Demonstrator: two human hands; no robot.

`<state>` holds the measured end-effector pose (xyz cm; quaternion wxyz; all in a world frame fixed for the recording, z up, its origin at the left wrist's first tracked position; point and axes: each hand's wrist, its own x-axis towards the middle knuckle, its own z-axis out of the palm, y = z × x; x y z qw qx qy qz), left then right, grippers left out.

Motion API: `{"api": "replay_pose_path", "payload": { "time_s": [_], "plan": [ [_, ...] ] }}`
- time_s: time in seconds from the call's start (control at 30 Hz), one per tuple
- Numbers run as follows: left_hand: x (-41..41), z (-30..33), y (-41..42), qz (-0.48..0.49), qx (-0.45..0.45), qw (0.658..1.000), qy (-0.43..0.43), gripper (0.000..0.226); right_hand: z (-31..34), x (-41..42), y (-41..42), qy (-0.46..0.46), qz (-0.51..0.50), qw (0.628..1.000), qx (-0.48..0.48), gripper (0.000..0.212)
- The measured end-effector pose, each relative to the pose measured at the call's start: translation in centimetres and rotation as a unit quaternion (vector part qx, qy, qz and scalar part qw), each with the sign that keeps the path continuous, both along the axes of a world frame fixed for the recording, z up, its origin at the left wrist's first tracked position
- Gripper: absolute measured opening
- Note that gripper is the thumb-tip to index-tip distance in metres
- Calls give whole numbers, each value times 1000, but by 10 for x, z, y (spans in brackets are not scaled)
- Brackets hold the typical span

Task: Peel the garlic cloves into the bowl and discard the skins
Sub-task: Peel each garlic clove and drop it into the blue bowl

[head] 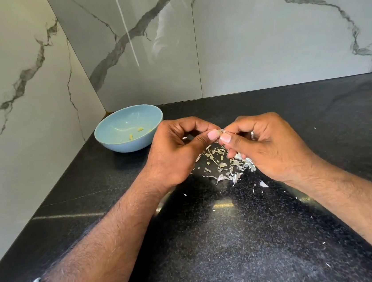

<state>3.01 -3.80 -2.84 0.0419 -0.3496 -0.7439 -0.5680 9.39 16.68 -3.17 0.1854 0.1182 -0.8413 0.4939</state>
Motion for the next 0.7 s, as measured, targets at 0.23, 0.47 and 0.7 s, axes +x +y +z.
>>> {"api": "replay_pose_path", "payload": {
  "time_s": [0.23, 0.47, 0.7],
  "plan": [
    [3, -1, 4, -6, 15, 1000, -21, 9, 2, 2, -5, 38, -37, 998, -32, 15],
    [4, 1, 3, -47, 65, 986, -144, 13, 3, 1, -2, 45, 27, 998, 22, 9],
    [2, 3, 1, -83, 112, 958, -251, 13, 6, 5, -3, 35, -14, 999, 12, 10]
  ]
}}
